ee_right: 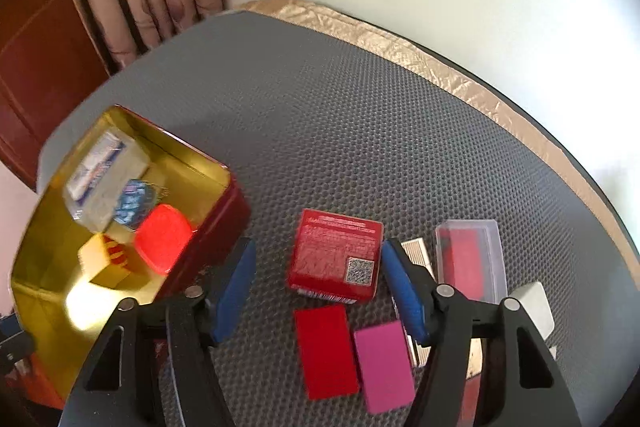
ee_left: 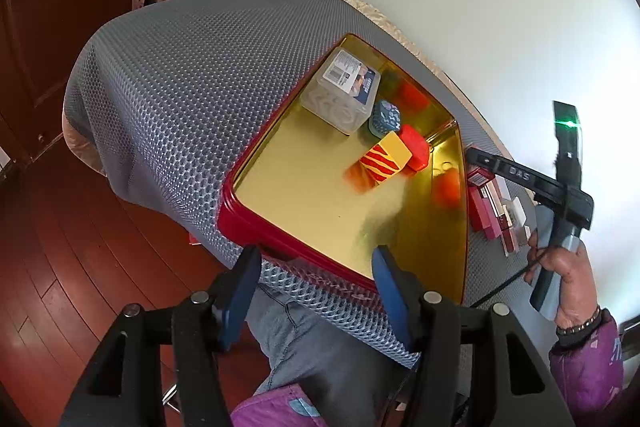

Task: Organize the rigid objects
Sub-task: 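Grasp the red night-cream box with the right tool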

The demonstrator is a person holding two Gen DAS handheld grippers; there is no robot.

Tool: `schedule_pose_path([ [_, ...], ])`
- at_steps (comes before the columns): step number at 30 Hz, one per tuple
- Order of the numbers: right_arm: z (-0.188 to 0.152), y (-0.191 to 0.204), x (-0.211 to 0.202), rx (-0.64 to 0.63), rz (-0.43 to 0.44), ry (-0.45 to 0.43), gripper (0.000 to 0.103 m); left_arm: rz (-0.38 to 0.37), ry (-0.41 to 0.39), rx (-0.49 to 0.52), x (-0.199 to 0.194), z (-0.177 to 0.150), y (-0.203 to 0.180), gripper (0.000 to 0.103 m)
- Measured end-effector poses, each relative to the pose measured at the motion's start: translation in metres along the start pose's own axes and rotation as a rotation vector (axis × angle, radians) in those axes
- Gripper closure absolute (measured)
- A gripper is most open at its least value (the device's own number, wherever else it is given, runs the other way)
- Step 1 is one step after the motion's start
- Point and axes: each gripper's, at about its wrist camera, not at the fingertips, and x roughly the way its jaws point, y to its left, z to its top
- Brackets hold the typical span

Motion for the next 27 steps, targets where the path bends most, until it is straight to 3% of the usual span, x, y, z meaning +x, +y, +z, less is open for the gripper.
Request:
schedule_pose_path([
  [2,0.001,-0.001,0.009,0.004,0.002,0.029,0.060,-0.001,0.000,-0.002,0.000,0.000,0.001,0.044],
  [7,-0.004,-0.001,-0.002,0.001,0.008,-0.017,0.061,0.020,-0.020,0.003,-0.005,0.000,0.001,0.044],
  [13,-0.008,0.012,-0.077,0.029,0.118,-0.169,0.061,0.034,-0.056,0.006,-0.013,0.000,0.001,0.044],
  [16,-0.024,0.011,-0.111,0.065,0.160,-0.241,0.061,0.015,-0.079,0.064,-0.021,-0.002,-0.011,0.044],
  [19,-0.051,-0.008,-0.133,0.121,0.160,-0.281,0.061,-0.011,-0.139,0.210,-0.039,-0.008,-0.040,0.044],
  [23,-0.102,-0.044,-0.145,0.143,0.035,-0.267,0.061,-0.147,-0.116,0.353,-0.049,-0.020,-0.081,0.042],
  [25,-0.130,-0.071,-0.142,0.172,-0.008,-0.235,0.061,-0.211,-0.057,0.374,-0.042,-0.021,-0.101,0.039],
  [27,-0.156,-0.099,-0.138,0.224,-0.046,-0.204,0.061,-0.292,0.062,0.375,-0.025,-0.017,-0.125,0.039],
])
